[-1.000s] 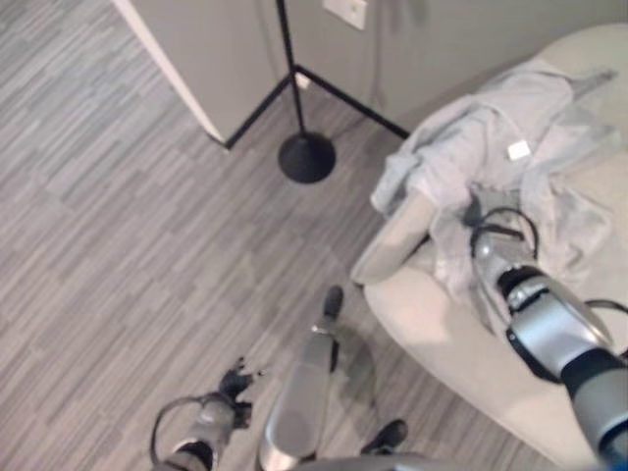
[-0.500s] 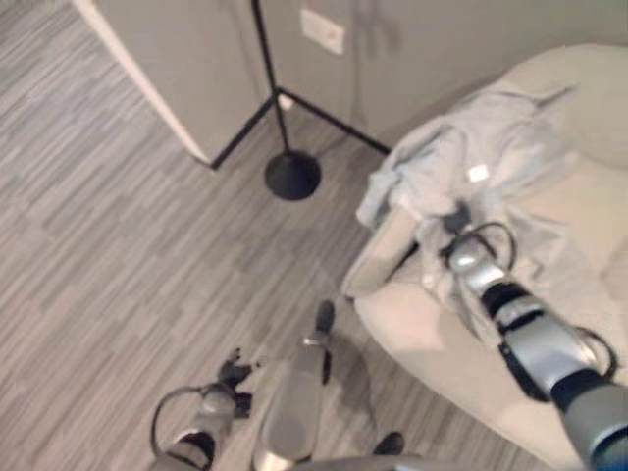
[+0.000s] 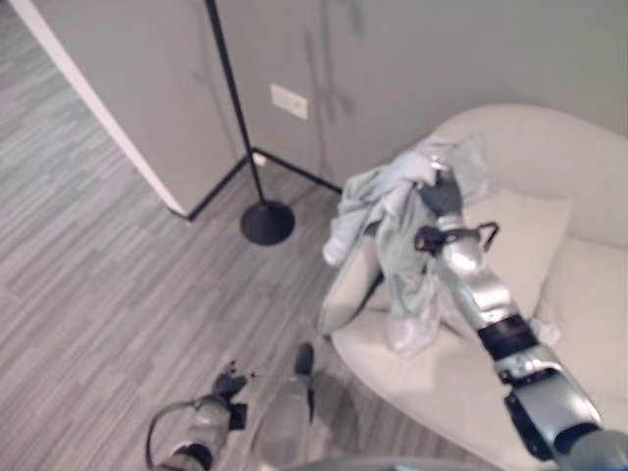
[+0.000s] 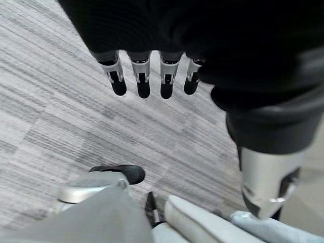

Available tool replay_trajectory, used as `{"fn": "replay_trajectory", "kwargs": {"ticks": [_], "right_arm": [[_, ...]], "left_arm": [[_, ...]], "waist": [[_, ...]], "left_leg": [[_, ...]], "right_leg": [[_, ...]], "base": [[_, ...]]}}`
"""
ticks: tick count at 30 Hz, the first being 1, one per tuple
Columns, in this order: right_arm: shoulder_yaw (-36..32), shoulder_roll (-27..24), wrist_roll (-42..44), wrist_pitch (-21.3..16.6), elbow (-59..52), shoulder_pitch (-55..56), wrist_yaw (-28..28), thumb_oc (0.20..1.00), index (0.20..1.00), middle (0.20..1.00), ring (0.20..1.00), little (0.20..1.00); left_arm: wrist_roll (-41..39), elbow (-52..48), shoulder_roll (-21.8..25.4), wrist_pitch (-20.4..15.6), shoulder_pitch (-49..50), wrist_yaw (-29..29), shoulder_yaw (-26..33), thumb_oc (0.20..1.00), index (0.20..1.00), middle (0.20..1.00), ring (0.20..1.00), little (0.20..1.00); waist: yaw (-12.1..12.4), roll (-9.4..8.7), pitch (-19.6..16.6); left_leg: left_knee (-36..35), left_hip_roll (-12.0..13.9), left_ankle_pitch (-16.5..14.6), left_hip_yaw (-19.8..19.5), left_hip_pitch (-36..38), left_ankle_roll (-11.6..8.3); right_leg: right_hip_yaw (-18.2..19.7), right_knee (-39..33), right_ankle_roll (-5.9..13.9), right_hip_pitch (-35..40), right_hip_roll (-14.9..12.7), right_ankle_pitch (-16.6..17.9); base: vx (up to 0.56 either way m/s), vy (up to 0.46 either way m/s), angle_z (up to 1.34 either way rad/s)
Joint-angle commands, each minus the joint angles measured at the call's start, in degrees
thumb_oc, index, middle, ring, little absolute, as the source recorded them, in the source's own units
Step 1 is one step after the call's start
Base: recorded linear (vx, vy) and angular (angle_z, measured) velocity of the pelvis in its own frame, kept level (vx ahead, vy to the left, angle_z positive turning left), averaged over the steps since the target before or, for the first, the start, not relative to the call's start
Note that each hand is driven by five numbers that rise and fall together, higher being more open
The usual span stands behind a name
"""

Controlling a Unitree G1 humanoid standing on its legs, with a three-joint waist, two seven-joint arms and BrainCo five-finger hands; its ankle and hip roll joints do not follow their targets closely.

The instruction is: Hang the clothes on the sofa on the clothes rack.

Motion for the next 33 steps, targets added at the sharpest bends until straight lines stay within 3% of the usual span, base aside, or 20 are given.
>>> {"fn": "replay_trajectory", "kwargs": {"ticks": [1, 7, 13, 19, 20, 22, 23, 29, 30, 33], "right_arm": [[-3.5, -4.6, 0.8, -5.8, -5.1, -6.2, -0.5, 0.2, 0.2, 0.2, 0.2, 0.2], [-3.6, -6.1, 2.9, -5.7, -9.8, -12.8, -1.7, 0.2, 0.2, 0.2, 0.2, 0.2], [-2.5, -7.7, 3.0, -5.4, -10.1, -20.6, -2.7, 0.2, 0.2, 0.2, 0.2, 0.2], [-0.4, -8.8, 5.2, -6.1, -5.5, -31.9, -4.0, 0.2, 0.2, 0.2, 0.2, 0.2], [0.9, -8.9, 6.3, -6.6, -5.2, -34.4, -3.8, 0.2, 0.2, 0.2, 0.2, 0.2], [0.9, -9.0, 6.3, -6.7, -5.2, -34.5, -3.8, 0.2, 0.2, 0.2, 0.2, 0.2], [4.0, -8.3, 8.6, -7.8, -3.9, -38.6, -3.5, 0.2, 0.2, 0.2, 0.2, 0.2], [7.9, -5.6, 11.6, -8.5, 1.8, -44.7, -3.4, 0.2, 0.2, 0.2, 0.2, 0.2], [9.2, -4.4, 12.4, -8.8, 4.7, -48.6, -4.3, 0.2, 0.2, 0.2, 0.2, 0.2], [10.0, -4.1, 12.5, -9.0, 7.4, -51.6, -5.2, 0.2, 0.2, 0.2, 0.2, 0.2]], "left_arm": [[-2.5, -6.2, 0.9, -0.8, 1.7, 0.2, 0.2, 1.0, 1.0, 1.0, 1.0, 1.0], [-1.4, -25.1, 6.5, -2.0, 2.3, 3.7, 3.9, 1.0, 1.0, 1.0, 1.0, 1.0], [2.0, -32.3, 9.5, -2.7, 0.8, 5.6, 6.7, 1.0, 1.0, 1.0, 1.0, 1.0], [14.4, -35.4, 13.8, -2.9, -4.4, 10.5, 6.3, 1.0, 1.0, 1.0, 1.0, 1.0], [21.8, -34.5, 15.3, -2.8, -7.6, 14.1, 4.5, 1.0, 1.0, 1.0, 1.0, 1.0], [21.8, -34.4, 15.2, -2.8, -7.8, 14.2, 4.5, 1.0, 1.0, 1.0, 1.0, 1.0], [28.1, -31.8, 16.0, -3.5, -14.3, 16.8, -1.8, 1.0, 1.0, 1.0, 1.0, 1.0], [26.6, -32.1, 12.3, -5.0, -19.3, 13.8, -10.3, 1.0, 1.0, 1.0, 1.0, 1.0], [25.1, -31.7, 8.9, -5.4, -21.7, 10.9, -16.3, 1.0, 1.0, 1.0, 1.0, 1.0], [22.8, -31.5, 6.4, -5.8, -22.6, 9.0, -19.5, 1.0, 1.0, 1.0, 1.0, 1.0]], "waist": [[1.2, 1.64, -3.1], [1.5, 0.66, -6.3], [1.3, 0.25, -7.8], [0.6, -0.36, -9.3], [0.0, -0.67, -9.7], [0.0, -0.66, -9.6], [-1.1, -0.98, -10.3], [-1.9, -1.15, -10.6], [-2.4, -1.46, -10.9], [-2.6, -1.63, -10.9]], "left_leg": [[-4.3, 3.4, -1.3, -0.8, 5.4, -3.74], [-6.2, 4.2, -0.8, 0.4, 9.5, -4.68], [-7.5, 4.7, -0.6, 1.3, 12.3, -5.07], [-8.4, 5.3, -0.3, 2.3, 14.1, -5.69], [-8.8, 5.5, -0.3, 2.6, 14.7, -5.86], [-8.8, 5.4, -0.3, 2.6, 14.8, -5.86], [-9.2, 5.8, -0.2, 3.0, 15.4, -5.98], [-9.7, 5.8, -0.2, 3.4, 16.0, -5.94], [-9.9, 5.8, -0.1, 3.4, 16.0, -5.9], [-10.0, 5.7, -0.1, 3.4, 16.1, -5.84]], "right_leg": [[0.2, 1.3, 0.39, -0.9, 0.8, 6.6], [0.3, 0.0, 0.51, 1.9, 1.3, 6.8], [0.8, -0.4, 0.48, 3.3, 1.5, 6.9], [1.5, -0.4, 0.33, 3.7, 1.9, 7.0], [1.8, -0.2, 0.35, 3.7, 1.9, 7.3], [1.8, -0.2, 0.35, 3.7, 1.9, 7.2], [2.0, 0.4, 0.39, 3.5, 1.8, 7.5], [2.6, 0.6, 0.52, 3.1, 1.8, 8.1], [2.8, 0.6, 0.65, 2.9, 1.9, 8.6], [2.9, 0.6, 0.7, 2.7, 1.9, 8.9]], "base": [[0.05, -0.024, 0.01], [0.01, -0.026, -0.08], [0.0, -0.003, -0.04], [-0.02, -0.005, -0.07], [-0.01, -0.001, -0.1], [-0.02, 0.004, -0.08], [-0.03, 0.009, -0.09], [-0.02, 0.009, -0.03], [-0.02, 0.014, -0.08], [-0.01, 0.007, -0.07]]}}
